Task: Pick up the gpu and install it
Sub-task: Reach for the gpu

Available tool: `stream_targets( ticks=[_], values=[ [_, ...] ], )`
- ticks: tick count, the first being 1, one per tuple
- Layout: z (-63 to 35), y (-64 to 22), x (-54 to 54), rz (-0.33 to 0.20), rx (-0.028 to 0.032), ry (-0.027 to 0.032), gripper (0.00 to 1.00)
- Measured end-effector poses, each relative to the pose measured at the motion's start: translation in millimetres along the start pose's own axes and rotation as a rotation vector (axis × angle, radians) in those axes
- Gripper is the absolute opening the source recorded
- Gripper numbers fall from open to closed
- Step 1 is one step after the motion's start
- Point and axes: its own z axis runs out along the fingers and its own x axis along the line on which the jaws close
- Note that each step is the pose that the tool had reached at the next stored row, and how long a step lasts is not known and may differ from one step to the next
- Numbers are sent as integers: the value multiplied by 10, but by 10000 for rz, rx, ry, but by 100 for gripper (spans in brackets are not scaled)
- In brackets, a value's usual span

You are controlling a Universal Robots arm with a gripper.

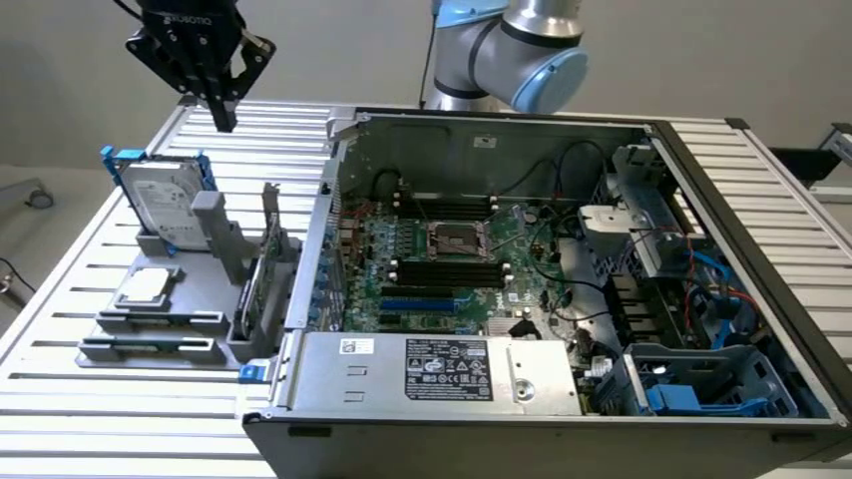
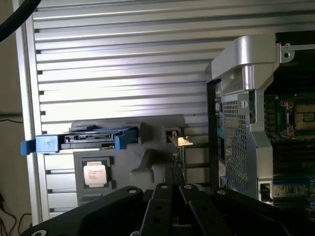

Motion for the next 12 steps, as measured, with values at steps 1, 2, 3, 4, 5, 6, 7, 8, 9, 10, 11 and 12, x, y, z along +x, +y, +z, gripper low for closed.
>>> stream_targets(
  ticks=[1, 2, 3, 4, 5, 6, 7, 8, 9, 10, 11, 12],
  values=[
    [2, -1, 7, -9, 6, 69, 11],
    [4, -3, 11, -32, 12, 114, 11],
    [7, -3, 12, -73, 18, 148, 11],
    [10, -3, 12, -137, 32, 179, 11],
    [11, -3, 13, -237, 67, 195, 11],
    [11, -4, 12, -347, 90, 198, 11],
    [10, -3, 13, -472, 129, 203, 11],
    [11, -3, 13, -582, 176, 206, 11],
    [10, -4, 13, -672, 232, 204, 11],
    [11, -4, 13, -733, 299, 198, 11],
    [10, -5, 13, -767, 389, 187, 11],
    [11, -6, 13, -781, 501, 163, 11]
  ],
)
